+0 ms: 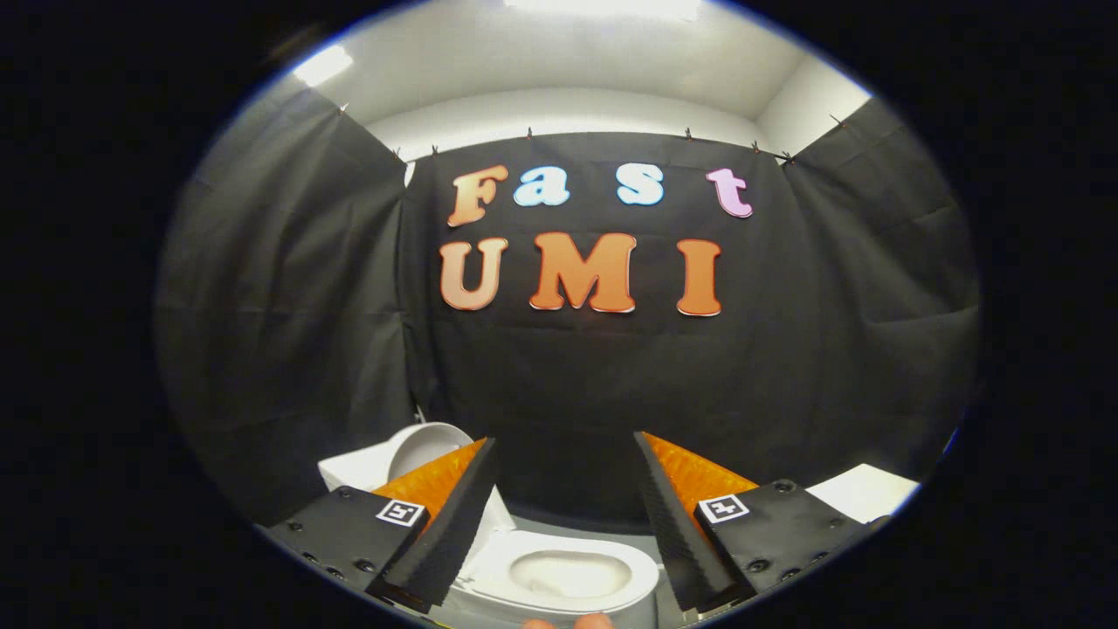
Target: Open the toilet lid.
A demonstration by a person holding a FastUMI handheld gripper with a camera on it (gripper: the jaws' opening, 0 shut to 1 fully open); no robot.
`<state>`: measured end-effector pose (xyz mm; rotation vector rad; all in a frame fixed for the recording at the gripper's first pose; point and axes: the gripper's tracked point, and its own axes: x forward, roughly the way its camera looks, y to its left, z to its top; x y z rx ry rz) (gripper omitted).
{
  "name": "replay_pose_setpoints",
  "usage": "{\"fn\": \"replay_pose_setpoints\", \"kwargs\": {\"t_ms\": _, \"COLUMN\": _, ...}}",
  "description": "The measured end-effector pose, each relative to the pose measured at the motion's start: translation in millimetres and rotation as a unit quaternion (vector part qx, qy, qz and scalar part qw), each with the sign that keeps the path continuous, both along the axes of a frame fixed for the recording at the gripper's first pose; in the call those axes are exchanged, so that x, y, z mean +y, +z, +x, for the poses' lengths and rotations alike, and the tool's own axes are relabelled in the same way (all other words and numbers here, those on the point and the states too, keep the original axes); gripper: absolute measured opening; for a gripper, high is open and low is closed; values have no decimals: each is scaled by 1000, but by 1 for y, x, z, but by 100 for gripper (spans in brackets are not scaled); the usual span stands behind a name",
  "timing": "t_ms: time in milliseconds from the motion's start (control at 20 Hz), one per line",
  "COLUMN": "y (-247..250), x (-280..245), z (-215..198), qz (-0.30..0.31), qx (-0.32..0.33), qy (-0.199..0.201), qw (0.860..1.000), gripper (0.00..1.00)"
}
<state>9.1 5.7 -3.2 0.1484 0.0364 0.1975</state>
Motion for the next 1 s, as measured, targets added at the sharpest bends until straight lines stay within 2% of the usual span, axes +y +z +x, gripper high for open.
{"fn": "replay_pose_setpoints", "kwargs": {"t_ms": 150, "y": -9, "x": -23, "z": 1, "qz": 88, "qx": 19, "qy": 0, "qw": 996, "gripper": 98}}
{"fn": "replay_pose_setpoints", "kwargs": {"t_ms": 250, "y": -25, "x": -41, "z": 5, "qz": 120, "qx": 43, "qy": -28, "qw": 991, "gripper": 98}}
{"fn": "replay_pose_setpoints", "kwargs": {"t_ms": 450, "y": -13, "x": -61, "z": 12, "qz": 80, "qx": 14, "qy": -56, "qw": 995, "gripper": 98}}
{"fn": "replay_pose_setpoints", "kwargs": {"t_ms": 750, "y": -9, "x": -43, "z": 5, "qz": 49, "qx": 12, "qy": -35, "qw": 998, "gripper": 98}}
{"fn": "replay_pose_setpoints", "kwargs": {"t_ms": 1000, "y": -2, "x": -35, "z": 1, "qz": 30, "qx": 2, "qy": -34, "qw": 999, "gripper": 98}}
